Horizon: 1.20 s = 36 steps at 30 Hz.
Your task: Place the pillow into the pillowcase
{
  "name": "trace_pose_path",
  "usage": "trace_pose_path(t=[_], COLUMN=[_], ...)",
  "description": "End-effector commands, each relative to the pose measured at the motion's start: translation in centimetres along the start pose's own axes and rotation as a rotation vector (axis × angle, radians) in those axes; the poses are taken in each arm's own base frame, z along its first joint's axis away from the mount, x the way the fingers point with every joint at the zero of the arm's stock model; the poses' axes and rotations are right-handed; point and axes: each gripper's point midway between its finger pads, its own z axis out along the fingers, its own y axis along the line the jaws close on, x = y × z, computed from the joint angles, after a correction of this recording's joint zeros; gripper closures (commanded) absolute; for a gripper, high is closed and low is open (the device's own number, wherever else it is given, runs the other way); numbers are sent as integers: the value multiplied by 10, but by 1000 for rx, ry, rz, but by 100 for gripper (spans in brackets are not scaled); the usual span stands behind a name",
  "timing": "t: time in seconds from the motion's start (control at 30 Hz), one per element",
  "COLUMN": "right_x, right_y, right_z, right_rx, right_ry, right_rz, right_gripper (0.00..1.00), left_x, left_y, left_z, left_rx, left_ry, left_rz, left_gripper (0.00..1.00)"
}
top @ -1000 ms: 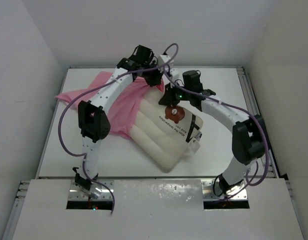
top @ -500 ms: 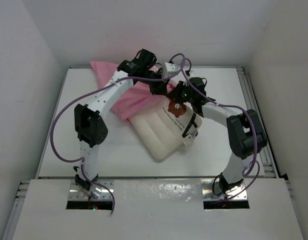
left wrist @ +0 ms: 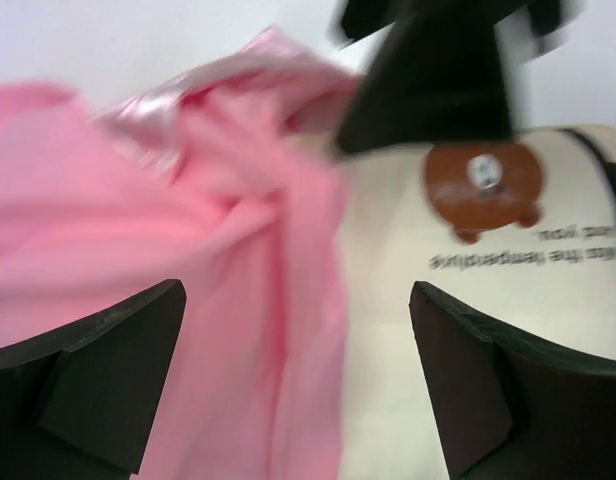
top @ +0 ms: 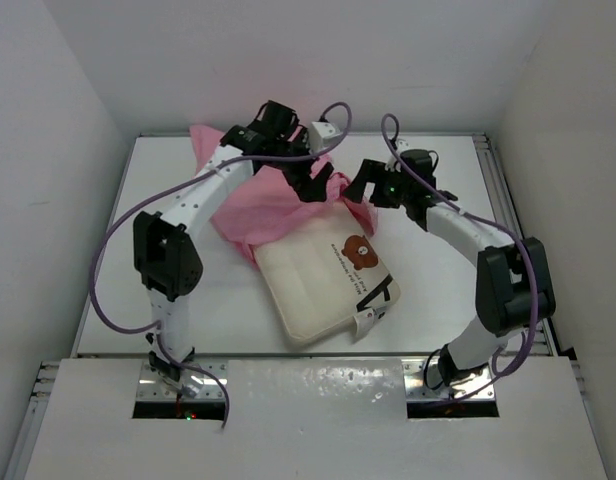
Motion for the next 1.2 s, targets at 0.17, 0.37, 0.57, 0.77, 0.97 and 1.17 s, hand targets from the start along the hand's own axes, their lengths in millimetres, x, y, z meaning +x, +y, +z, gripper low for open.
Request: trace_pose_path(t=[0.17, 0.37, 0.57, 0.77, 0.97, 1.17], right_x=[51, 41, 29, 20, 25, 68], right_y=[-16, -31, -52, -68, -72, -67], right_z=[-26, -10, 25, 46, 56, 61], right_rx=[-48, 30, 99, 154, 137, 117], right_ry=[162, 139, 125, 38, 34, 134], right_rz=[-53, -73, -38, 44, 103, 162], right_gripper=[65, 20, 20, 27, 35, 66], left_x=[80, 170, 230, 281, 282, 292], left_y=[22, -3, -6, 3, 14, 21], left_z=[-79, -89, -74, -49, -22, 3], left_rx=[-268, -266, -331, -389, -438, -435], left_ry=[211, 350, 389, 462, 313, 297], left_rz=[-55, -166, -318, -481, -615, -723], left_gripper=[70, 70, 30, 24, 15, 43])
